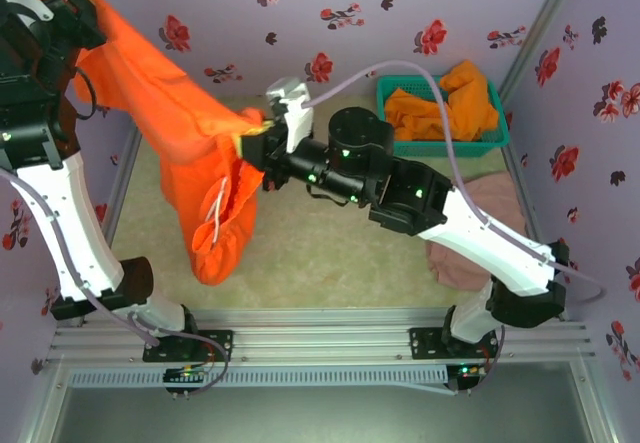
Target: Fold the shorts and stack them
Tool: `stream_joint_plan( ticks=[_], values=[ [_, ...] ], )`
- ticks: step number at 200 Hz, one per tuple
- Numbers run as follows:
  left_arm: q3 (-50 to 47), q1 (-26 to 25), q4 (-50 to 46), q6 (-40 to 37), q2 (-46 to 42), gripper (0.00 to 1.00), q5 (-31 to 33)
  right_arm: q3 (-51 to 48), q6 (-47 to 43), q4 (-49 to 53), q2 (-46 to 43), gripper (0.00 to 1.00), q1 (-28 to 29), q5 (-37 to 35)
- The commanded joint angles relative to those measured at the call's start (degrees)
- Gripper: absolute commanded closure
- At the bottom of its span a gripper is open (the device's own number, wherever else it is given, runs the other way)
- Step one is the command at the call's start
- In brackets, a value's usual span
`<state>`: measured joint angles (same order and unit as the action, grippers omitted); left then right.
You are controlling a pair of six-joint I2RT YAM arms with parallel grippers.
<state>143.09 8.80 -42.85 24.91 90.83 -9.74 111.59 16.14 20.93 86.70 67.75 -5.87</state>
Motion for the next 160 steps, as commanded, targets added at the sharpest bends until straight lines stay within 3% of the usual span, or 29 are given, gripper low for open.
stream_joint_plan(
  ticks=[1, 32, 60, 80, 95, 106, 119, 134, 160],
  values=[
    [-3.69, -2.18, 5.62, 3.18, 3.55, 1.00, -4.73, -6.04, 10.22, 4.04, -3.70, 1.00, -6.97, -8.47],
    [-10.63, -8.70, 6.85, -1.09, 9.23, 1.00, -4.43, -20.64, 16.64, 5.26, -6.89, 1.00, -16.41, -8.70],
    [-21.91, -11.31, 14.60, -1.89, 14.42, 0.98, -4.38, -30.81, 19.55, 4.18, -5.81, 1.00, -24.74, -7.47],
    [-22.78, -11.99, 16.59, -1.25, 20.74, 0.83, -5.95, -32.34, 20.41, 3.75, -1.31, 1.00, -29.83, -5.16],
    [-18.55, -12.31, 15.38, -0.85, 26.15, 0.59, -9.13, -29.93, 19.96, 4.45, 3.80, 1.00, -32.72, -4.94],
    [-14.68, -12.40, 13.80, -0.79, 28.63, 0.41, -11.44, -26.13, 19.05, 5.99, 8.17, 0.86, -34.53, -3.70],
    [-11.46, -12.40, 11.90, -1.21, 29.05, 0.29, -12.58, -19.88, 19.21, 9.99, 13.71, 0.68, -36.65, -2.47],
    [-12.15, -12.49, 11.24, -2.40, 25.94, 0.18, -12.01, -13.44, 18.88, 13.32, 19.12, 0.36, -38.46, 0.71],
    [-24.35, -12.49, 12.93, -1.73, 15.38, 0.05, -7.48, -4.74, 17.23, 17.99, 23.77, 0.21, -39.18, 4.01]
  ],
)
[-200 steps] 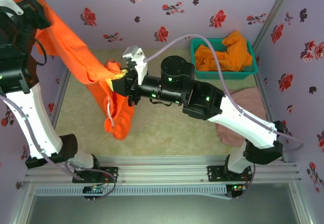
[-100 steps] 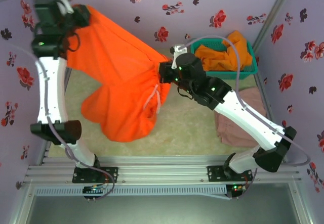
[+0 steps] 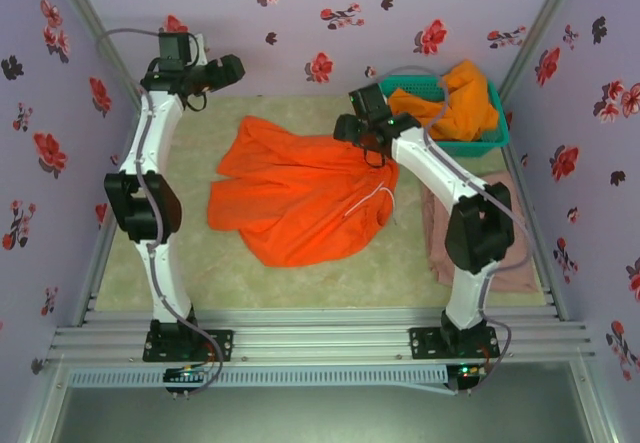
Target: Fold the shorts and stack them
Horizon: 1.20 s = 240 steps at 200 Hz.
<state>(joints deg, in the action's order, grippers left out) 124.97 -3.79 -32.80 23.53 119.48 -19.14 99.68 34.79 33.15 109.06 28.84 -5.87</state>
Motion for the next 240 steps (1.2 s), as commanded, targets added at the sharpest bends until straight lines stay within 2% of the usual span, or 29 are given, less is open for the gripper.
stream_joint_plan(
  ticks=[1, 8, 23, 40, 55, 88, 115, 132, 147, 175, 196, 211, 227, 240],
  values=[
    [-6.97, 0.10, 3.07, -0.25, -13.86, 0.05, 2.13, 7.32, -1.44, 5.83, 1.42, 0.21, -0.28, 4.02],
    [-12.21, 0.10, 4.29, 1.02, -17.38, 0.01, 3.84, 7.55, -1.43, 5.76, 1.06, 0.18, -0.28, 4.20],
    [-23.76, 0.11, 7.37, 3.51, -24.11, 0.01, 5.27, 5.92, -1.40, 4.45, -0.98, 0.14, -0.28, 5.00],
    [-36.82, 0.10, 11.94, 8.75, -31.04, 0.01, 6.68, 1.08, -1.51, 0.33, -4.50, 0.11, 0.22, 9.04],
    [-48.56, -0.07, 14.93, 13.41, -36.32, 0.01, 9.95, -3.35, -2.67, -1.84, -7.43, 0.10, 1.31, 11.19],
    [-66.00, -0.86, 15.29, 20.67, -43.13, 0.01, 15.17, -13.27, -6.81, -2.24, -14.47, 0.08, 4.78, 10.45],
    [-75.40, -2.46, 14.89, 23.18, -44.14, 0.04, 19.21, -21.42, -6.82, -4.08, -19.57, 0.06, 5.92, 10.44],
    [-79.95, -3.86, 17.52, 22.77, -42.65, 0.05, 19.36, -25.96, -6.79, -5.47, -22.55, 0.04, 6.23, 10.10],
    [-81.06, -4.50, 17.74, 21.97, -40.20, 0.07, 19.14, -29.36, -6.98, -6.60, -25.11, 0.01, 6.32, 9.57],
    [-80.96, -5.58, 18.64, 21.03, -35.77, 0.12, 18.70, -33.19, -8.21, -6.28, -28.73, 0.01, 6.32, 7.30],
    [-80.61, -6.03, 19.43, 20.47, -33.31, 0.19, 18.54, -35.15, -9.34, -5.16, -31.07, 0.01, 6.23, 4.97],
    [-80.27, -6.21, 19.80, 20.33, -31.88, 0.29, 18.60, -36.37, -9.87, -4.85, -32.55, 0.01, 6.16, 3.83],
    [-80.01, -6.27, 20.27, 20.51, -30.59, 0.46, 18.57, -37.59, -10.01, -4.59, -33.59, 0.01, 6.10, 3.03],
    [-79.67, -6.37, 20.32, 20.42, -30.19, 0.67, 18.52, -38.25, -10.10, -4.25, -34.16, 0.01, 6.05, 2.54]
  ],
)
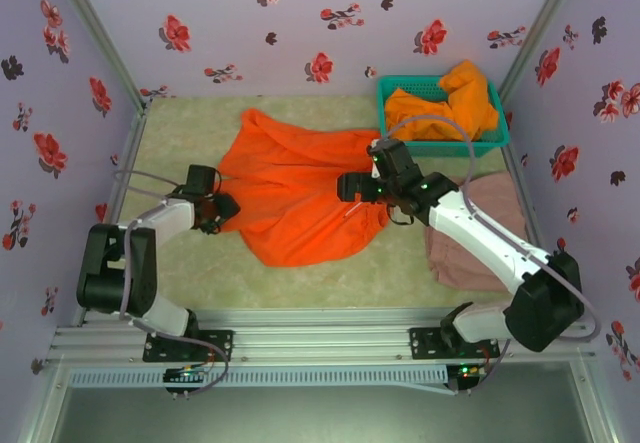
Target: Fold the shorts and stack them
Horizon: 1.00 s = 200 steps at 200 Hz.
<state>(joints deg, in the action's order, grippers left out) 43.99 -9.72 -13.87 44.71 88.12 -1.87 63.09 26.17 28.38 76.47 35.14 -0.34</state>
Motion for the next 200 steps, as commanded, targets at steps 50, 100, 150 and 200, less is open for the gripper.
stream_joint_plan(
  ticks=[50, 100, 150, 200],
  values=[
    [13.38, -0.56, -10.72, -8.08, -6.15, 1.00, 4.92, -3.01, -1.49, 0.63, -2.21, 0.01, -0.42, -3.86],
    [32.94, -3.55, -29.64, -20.02, -7.69, 0.78, 15.85, -3.95, -0.95, 0.08, -2.12, 0.01, -0.42, -4.14],
    [40.95, -3.51, -30.16, -25.06, -4.18, 0.01, 14.98, -5.29, 1.76, -1.93, -1.54, 0.01, -0.52, -2.32],
    [22.68, 2.14, -18.65, -16.49, -14.93, 0.01, 2.77, -5.46, -3.60, -2.69, 1.76, 0.01, 6.13, -0.32]
  ],
)
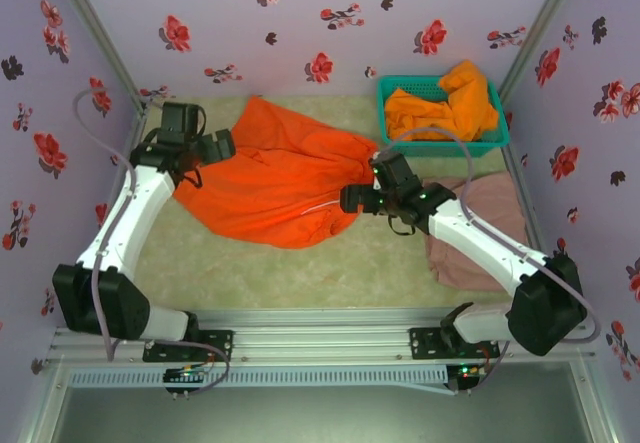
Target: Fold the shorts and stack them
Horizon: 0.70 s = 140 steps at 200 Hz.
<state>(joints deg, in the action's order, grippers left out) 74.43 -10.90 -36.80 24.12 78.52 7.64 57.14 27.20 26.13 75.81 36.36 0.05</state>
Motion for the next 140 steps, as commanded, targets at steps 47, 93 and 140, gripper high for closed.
stream_joint_plan(
  ticks=[47, 93, 140],
  values=[
    [-21.86, 9.29, 9.90, 9.10, -12.89, 0.00, -14.21, 9.85, -17.17, 9.35, 15.49, 0.07, 13.89, -12.36],
    [-26.97, 13.83, 10.56, 11.61, -15.71, 0.01, -16.75, 19.28, -27.70, 15.00, 27.51, 0.18, 19.73, -20.62],
    [-29.14, 15.02, 11.28, 12.00, -17.09, 0.00, -17.04, 26.33, -34.67, 23.56, 37.67, 0.26, 21.87, -27.95]
  ],
)
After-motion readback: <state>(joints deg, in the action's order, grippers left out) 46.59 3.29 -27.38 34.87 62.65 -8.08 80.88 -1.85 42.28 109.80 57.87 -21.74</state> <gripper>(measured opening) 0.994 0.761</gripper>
